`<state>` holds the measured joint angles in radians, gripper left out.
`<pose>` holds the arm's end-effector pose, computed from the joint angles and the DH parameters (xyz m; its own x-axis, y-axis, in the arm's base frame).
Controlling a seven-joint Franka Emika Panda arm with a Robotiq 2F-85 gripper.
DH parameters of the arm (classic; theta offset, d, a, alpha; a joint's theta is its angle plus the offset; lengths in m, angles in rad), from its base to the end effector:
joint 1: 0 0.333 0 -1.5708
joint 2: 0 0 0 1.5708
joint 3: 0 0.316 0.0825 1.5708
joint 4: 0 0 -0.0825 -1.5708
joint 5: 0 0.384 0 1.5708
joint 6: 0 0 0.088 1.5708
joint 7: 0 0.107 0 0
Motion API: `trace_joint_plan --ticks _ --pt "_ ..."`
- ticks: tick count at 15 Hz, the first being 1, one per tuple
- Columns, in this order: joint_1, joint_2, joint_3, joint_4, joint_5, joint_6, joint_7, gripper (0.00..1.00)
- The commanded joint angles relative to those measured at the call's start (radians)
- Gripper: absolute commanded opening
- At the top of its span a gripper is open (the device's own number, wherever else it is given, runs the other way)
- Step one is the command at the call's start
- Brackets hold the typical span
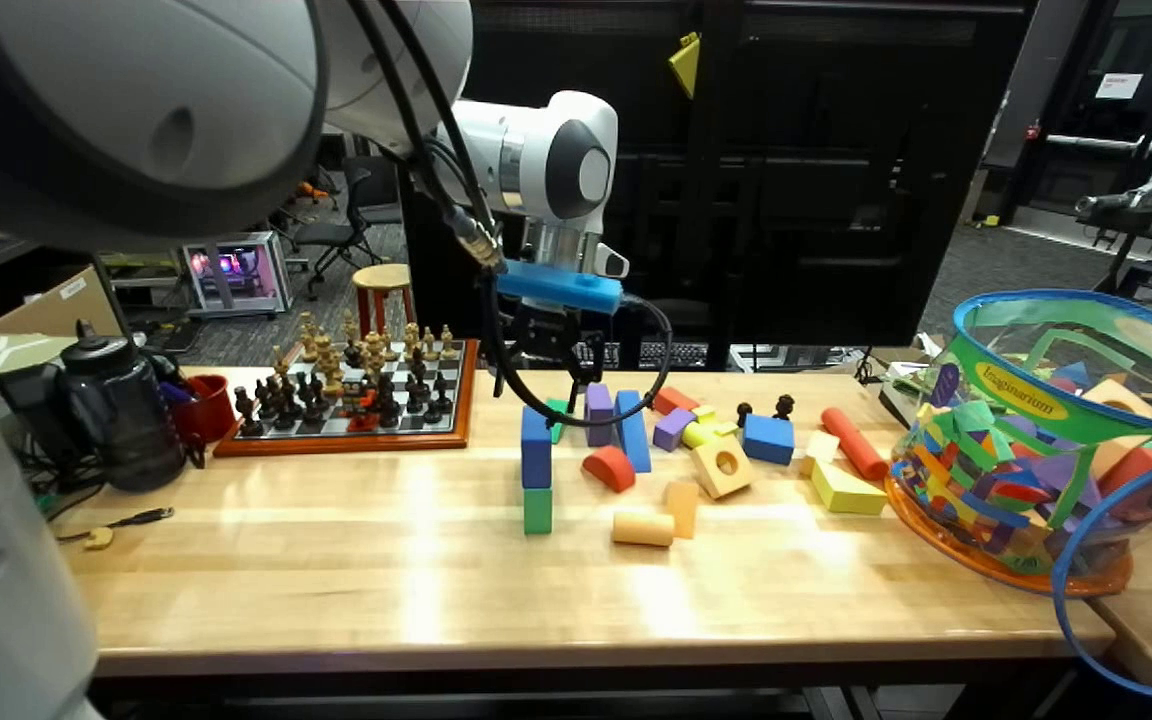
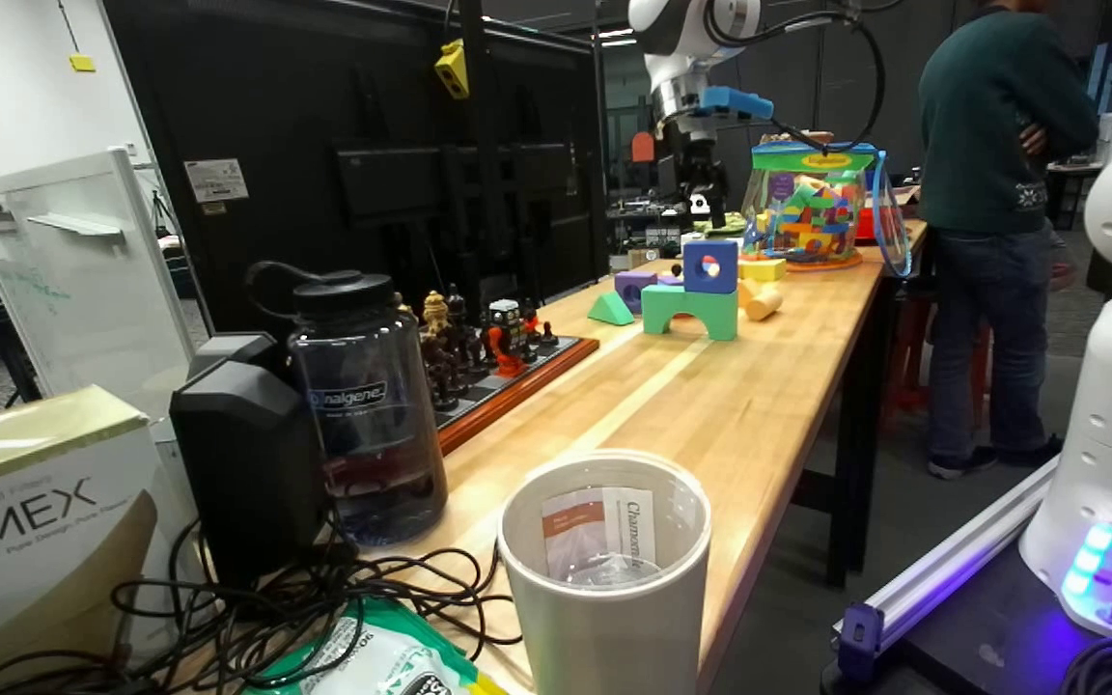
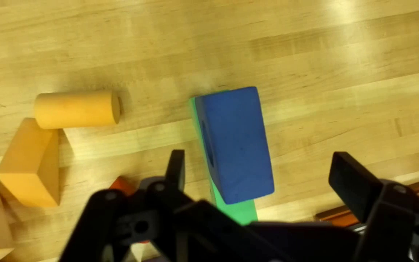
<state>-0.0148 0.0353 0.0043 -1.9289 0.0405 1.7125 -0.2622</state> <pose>0.5385 -0.0019 0.4494 0.9420 0.2436 -0.2309 0.2259 -0.9689 -0.1009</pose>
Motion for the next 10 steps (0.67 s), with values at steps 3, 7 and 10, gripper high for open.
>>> trace_joint_plan --ticks 3,7,10 --pt "0.013 -0.033 0.006 0.006 -0.066 -0.024 0.041 1.0" --pt "0.034 0.028 0.023 0.093 -0.099 -0.088 0.079 1.0" --pt "0.05 0.068 0.036 0.157 -0.118 -0.137 0.097 1.0"
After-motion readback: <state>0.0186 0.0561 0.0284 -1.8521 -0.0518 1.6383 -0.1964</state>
